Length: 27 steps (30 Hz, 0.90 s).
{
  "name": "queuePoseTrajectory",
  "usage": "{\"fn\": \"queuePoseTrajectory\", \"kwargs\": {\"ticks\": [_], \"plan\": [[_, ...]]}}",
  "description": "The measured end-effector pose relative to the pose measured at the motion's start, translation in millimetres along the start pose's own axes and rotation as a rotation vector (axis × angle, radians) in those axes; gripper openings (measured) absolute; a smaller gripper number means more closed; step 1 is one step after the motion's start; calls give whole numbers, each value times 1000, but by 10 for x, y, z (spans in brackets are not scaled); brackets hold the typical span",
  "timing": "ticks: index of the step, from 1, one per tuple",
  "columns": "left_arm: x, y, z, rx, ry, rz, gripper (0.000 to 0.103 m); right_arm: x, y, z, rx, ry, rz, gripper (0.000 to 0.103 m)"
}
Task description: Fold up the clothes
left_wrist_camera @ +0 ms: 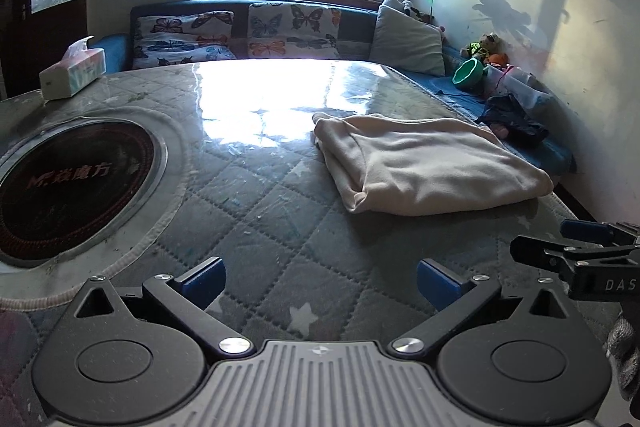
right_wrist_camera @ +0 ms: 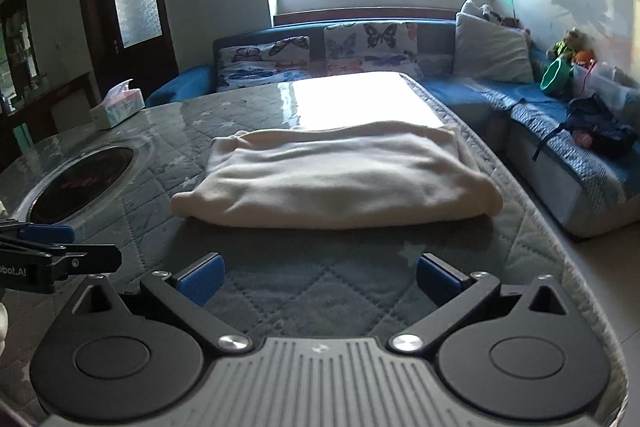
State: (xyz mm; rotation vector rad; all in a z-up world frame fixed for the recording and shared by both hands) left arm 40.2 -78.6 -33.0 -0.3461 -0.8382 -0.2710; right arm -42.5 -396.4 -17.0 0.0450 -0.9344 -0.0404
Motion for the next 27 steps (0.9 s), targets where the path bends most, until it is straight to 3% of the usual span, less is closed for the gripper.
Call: {"fn": "queuePoseTrajectory", "kwargs": {"ticks": [13,27], "plan": [[-154,-124,132,9,-10,-9,103,-141,32,116,-46,-17,2,103],[-212,-289,194,-19,-15,-23,103,-230,54,277,-37,-52,6,103]]}}
Point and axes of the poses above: each gripper's, at about its wrist camera, not at the fingertips, and z roughly against the way its jaws point, y to its left, x to its top, the point moved 2 cm from there along -z, roughly the way its jaws point, and after that the axes turned 5 degrees about -x, right-handed, at the moved point
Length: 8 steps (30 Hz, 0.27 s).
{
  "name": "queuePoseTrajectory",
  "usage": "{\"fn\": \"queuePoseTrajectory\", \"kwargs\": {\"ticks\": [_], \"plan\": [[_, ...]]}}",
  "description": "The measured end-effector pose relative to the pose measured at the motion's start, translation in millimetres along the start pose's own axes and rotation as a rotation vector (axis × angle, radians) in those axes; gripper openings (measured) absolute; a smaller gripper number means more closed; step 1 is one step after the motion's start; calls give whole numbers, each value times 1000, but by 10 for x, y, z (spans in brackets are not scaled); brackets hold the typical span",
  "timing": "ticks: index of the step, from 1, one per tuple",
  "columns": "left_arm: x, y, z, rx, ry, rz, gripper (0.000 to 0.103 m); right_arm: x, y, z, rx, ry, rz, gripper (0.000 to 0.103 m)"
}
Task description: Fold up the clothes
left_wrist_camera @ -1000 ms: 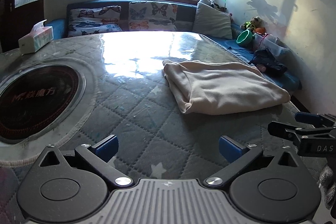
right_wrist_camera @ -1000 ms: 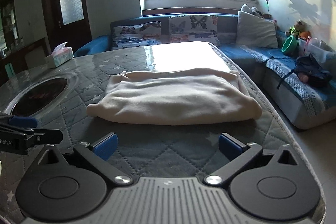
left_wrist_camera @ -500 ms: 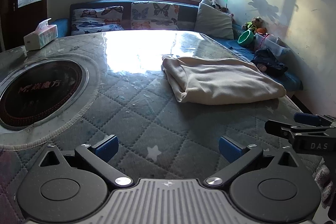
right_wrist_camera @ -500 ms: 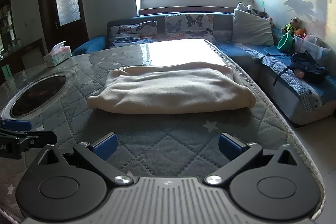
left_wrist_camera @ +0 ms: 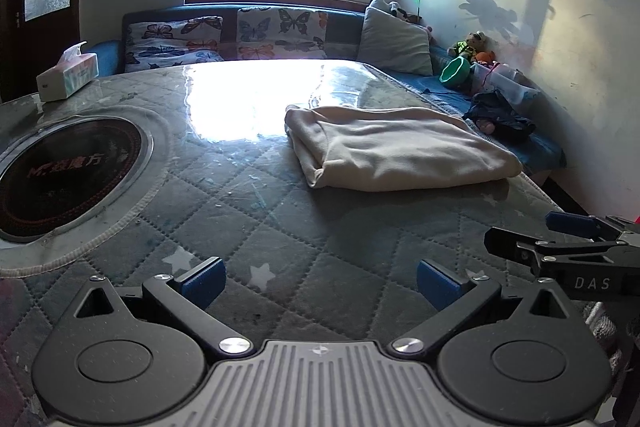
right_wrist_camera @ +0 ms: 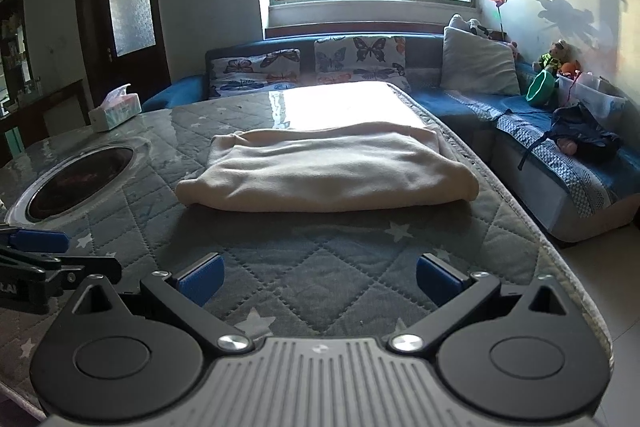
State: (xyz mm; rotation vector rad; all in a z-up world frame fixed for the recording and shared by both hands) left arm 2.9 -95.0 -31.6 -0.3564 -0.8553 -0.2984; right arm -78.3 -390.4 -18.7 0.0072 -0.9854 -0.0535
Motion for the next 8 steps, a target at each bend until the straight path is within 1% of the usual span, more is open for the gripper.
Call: {"fn": "queuePoseTrajectory", "kwargs": {"ticks": [8], "plan": [[-19,-60,27,-17,-10,-9,103,-18,42,85,4,-16,3,103]]}}
Point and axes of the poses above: each gripper's, at about its wrist camera, not at the fingertips, and z roughly against the way its jaws point, y to its left, x to its top, the point moved 2 cm from there along -z, roughly the way its jaws point, and after that the axes turned 5 degrees about -x, right-handed, at the moved point
